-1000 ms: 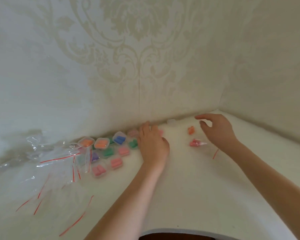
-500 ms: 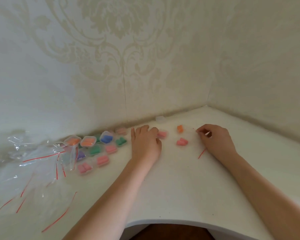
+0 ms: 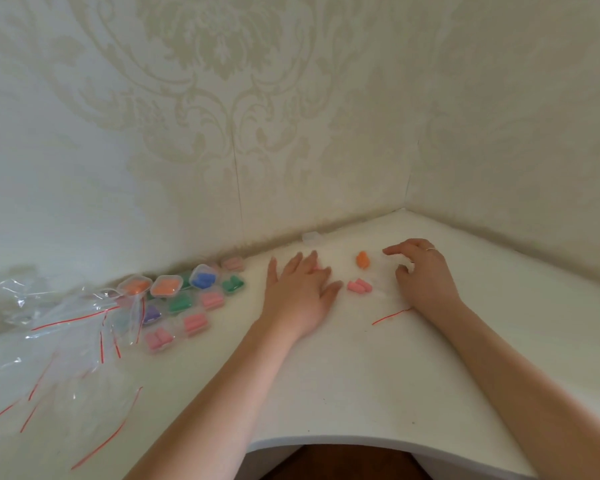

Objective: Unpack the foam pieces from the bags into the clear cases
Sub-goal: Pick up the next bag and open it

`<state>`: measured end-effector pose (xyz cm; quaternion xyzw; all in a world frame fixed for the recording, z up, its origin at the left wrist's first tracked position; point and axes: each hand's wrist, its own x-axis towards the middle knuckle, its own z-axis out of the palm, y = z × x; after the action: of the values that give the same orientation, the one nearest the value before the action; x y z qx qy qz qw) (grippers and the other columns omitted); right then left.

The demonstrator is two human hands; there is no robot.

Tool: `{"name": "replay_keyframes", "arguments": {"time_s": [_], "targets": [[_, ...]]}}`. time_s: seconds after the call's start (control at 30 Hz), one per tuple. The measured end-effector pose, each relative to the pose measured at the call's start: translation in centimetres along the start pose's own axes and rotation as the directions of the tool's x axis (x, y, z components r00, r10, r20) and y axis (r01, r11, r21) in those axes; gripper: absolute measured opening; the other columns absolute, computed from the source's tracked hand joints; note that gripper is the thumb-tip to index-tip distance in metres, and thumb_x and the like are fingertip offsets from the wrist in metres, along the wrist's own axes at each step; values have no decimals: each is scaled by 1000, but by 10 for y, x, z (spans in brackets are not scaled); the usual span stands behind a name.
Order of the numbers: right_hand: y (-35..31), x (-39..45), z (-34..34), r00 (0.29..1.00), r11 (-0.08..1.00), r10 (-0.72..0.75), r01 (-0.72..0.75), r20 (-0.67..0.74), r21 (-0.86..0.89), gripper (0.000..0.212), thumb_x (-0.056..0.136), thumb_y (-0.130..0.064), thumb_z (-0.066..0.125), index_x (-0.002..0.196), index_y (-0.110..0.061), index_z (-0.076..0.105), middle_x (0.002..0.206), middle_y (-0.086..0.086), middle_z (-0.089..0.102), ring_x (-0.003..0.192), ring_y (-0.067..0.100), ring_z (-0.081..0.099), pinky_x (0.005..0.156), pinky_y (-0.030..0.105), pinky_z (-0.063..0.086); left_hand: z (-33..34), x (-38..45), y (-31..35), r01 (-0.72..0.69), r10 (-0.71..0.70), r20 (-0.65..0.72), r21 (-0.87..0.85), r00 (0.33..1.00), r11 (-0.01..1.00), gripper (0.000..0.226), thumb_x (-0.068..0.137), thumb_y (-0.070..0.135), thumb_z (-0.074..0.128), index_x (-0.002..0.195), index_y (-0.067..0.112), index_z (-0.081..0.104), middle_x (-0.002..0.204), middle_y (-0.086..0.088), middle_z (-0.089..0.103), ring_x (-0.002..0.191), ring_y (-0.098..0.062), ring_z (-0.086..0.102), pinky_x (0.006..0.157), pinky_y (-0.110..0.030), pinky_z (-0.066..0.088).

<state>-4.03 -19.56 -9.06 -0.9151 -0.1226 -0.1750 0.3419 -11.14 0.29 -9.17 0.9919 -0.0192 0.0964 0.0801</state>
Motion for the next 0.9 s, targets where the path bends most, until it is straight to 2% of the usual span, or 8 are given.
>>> {"name": "replay_keyframes", "arguments": {"time_s": [0.13,0.23,0.33,0.57,0.63,0.7,0.8,0.9], "targets": [[2,-1,0,998,999,19,-21,52,33,40,85,6,44,107,-19,67,117,3,64,105,17,57,90,19,39,0,-1,-5,217,-217,-23,22,976,976,57,99,48,21,144,18,35,159,-7,9,146,-26,2,117,-46,-4],[-2,-3,-2,999,992,26,-19,-48,126,26,89,0,51,104,-13,68,97,4,68,85,14,58,70,5,35,0,-2,-4,254,-254,-34,-6,967,967,58,99,47,23,146,14,30,158,-10,8,146,-28,0,117,-44,-3],[-9,-4,-8,986,966,44,0,-162,258,14,88,-7,60,98,-13,69,87,-2,66,79,10,56,66,-1,35,-2,-4,-3,262,-268,-118,-65,956,963,58,99,40,30,150,15,15,156,-12,15,145,-29,8,117,-41,5],[-14,-3,-17,963,846,153,-10,-223,534,10,92,-20,58,87,-15,65,72,-1,62,61,11,59,66,21,47,-8,-4,-17,448,-427,-201,73,882,891,40,89,0,36,129,6,42,131,-18,48,125,-38,34,107,-40,24],[-16,-4,-18,967,808,163,-19,-194,588,12,94,-19,55,89,-12,64,67,5,58,49,15,55,59,30,51,-10,-5,-19,459,-432,-215,95,876,884,37,89,-3,37,123,6,47,125,-18,51,120,-37,37,102,-38,29],[-16,-5,-18,971,786,166,-24,-174,617,13,94,-17,53,88,-10,62,56,6,53,43,17,49,48,26,46,-13,-7,-20,477,-443,-269,73,855,876,29,92,4,41,119,7,51,120,-18,54,115,-35,39,95,-36,32],[-18,-6,-18,974,761,177,-46,-140,647,10,93,-21,57,92,-12,60,44,-1,48,39,13,40,44,21,38,-20,-11,-23,401,-368,-459,-25,809,916,21,89,21,56,104,6,57,100,-18,61,100,-36,47,81,-42,37],[-22,-6,-17,970,661,233,-112,-61,742,19,90,-24,63,99,-9,54,46,-1,48,38,11,38,47,24,39,-16,-11,-15,62,-103,-578,-90,810,994,29,80,34,62,96,9,62,87,-11,63,89,-34,53,75,-39,40]]}}
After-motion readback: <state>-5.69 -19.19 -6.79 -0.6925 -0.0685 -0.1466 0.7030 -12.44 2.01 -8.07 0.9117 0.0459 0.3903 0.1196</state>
